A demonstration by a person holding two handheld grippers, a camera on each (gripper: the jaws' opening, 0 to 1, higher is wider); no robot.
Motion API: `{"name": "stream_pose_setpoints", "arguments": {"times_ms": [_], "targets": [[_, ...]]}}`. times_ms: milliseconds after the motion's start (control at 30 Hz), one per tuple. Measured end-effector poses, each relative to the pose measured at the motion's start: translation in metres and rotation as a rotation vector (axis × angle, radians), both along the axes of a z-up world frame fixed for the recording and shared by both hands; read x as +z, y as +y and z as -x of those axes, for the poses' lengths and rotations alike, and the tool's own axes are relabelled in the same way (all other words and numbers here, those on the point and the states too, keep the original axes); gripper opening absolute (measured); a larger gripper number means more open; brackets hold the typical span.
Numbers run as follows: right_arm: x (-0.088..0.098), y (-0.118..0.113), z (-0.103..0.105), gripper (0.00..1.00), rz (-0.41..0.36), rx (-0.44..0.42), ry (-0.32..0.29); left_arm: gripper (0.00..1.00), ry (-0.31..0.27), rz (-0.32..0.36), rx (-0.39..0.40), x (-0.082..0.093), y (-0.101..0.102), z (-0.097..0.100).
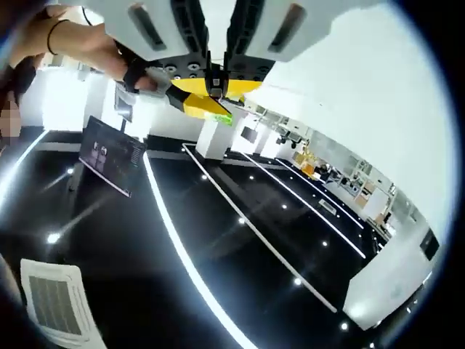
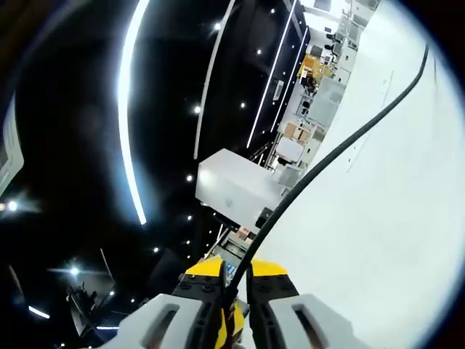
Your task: Find the data cable on the table. Grasp the USB connector end of the cable and insert it into the USB port on the table
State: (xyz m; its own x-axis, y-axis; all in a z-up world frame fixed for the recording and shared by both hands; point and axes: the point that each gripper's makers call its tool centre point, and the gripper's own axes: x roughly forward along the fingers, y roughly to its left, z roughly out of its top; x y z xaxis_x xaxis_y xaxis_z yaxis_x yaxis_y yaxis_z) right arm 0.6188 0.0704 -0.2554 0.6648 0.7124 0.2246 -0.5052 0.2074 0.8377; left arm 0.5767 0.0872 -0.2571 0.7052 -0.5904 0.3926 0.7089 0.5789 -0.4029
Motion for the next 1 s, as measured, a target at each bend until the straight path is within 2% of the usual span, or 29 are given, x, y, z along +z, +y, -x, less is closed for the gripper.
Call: {"name": "stream_pose_setpoints", "arguments": {"times_ms": [67, 200, 333, 500, 633, 733, 867, 933, 1000], "targets": [[-0.002, -0.001, 0.001, 0.12, -0.007, 0.002, 0.008, 0.07, 0.033, 0.044, -0.027, -0.003, 0.000, -0.002], [-0.007, -0.005, 0.000, 0.11, -0.019, 0.004, 0.028, 0.07, 0.051, 0.053, -0.039, -0.007, -0.004, -0.003], [-0.010, -0.012, 0.001, 0.06, -0.105, 0.027, 0.097, 0.07, 0.086, 0.076, -0.072, -0.013, -0.010, -0.002], [-0.020, -0.017, -0.005, 0.05, -0.034, -0.002, 0.083, 0.08, 0.173, 0.112, -0.097, -0.028, -0.016, -0.008], [-0.025, -0.020, -0.005, 0.05, -0.028, -0.008, 0.082, 0.10, 0.186, 0.090, -0.095, -0.033, -0.019, -0.009], [-0.025, -0.021, -0.005, 0.05, 0.031, -0.022, 0.041, 0.15, 0.198, 0.062, -0.076, -0.039, -0.017, -0.012], [-0.022, -0.025, -0.003, 0.05, 0.050, -0.034, 0.011, 0.24, 0.202, 0.046, -0.043, -0.043, -0.013, -0.016], [-0.023, -0.028, -0.004, 0.05, 0.075, -0.048, -0.006, 0.26, 0.208, 0.033, -0.038, -0.046, -0.014, -0.018], [-0.026, -0.034, -0.008, 0.05, 0.115, -0.070, -0.023, 0.26, 0.211, -0.011, -0.035, -0.052, -0.017, -0.018]]}}
